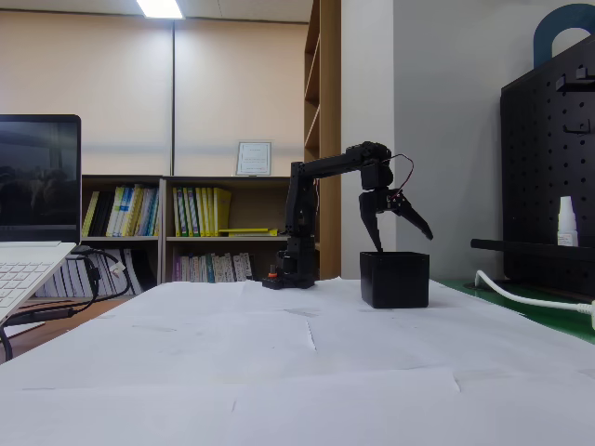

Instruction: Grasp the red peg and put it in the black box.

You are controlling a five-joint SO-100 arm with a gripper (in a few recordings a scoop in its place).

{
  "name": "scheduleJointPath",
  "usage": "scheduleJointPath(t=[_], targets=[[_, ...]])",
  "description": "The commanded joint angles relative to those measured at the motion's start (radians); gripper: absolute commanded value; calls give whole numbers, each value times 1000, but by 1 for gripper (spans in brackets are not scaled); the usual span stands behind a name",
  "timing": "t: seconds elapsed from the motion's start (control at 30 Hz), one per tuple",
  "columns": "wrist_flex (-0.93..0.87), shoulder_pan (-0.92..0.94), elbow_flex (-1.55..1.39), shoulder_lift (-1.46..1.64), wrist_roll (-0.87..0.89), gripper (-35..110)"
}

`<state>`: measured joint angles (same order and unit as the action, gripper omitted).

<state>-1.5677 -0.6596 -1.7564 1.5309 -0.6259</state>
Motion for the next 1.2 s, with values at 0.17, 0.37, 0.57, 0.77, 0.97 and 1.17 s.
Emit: scheduleJointPath(t=[0.17, 0.37, 0.57, 0.77, 0.97, 1.17], targets=[[-26, 189, -115, -215, 34, 0], [-120, 371, -135, -400, -175, 0], [20, 684, 164, -709, -439, 0], [772, 917, 920, -999, -535, 0], [1206, 974, 1519, -1177, -680, 0], [870, 968, 1652, -1407, -718, 0]])
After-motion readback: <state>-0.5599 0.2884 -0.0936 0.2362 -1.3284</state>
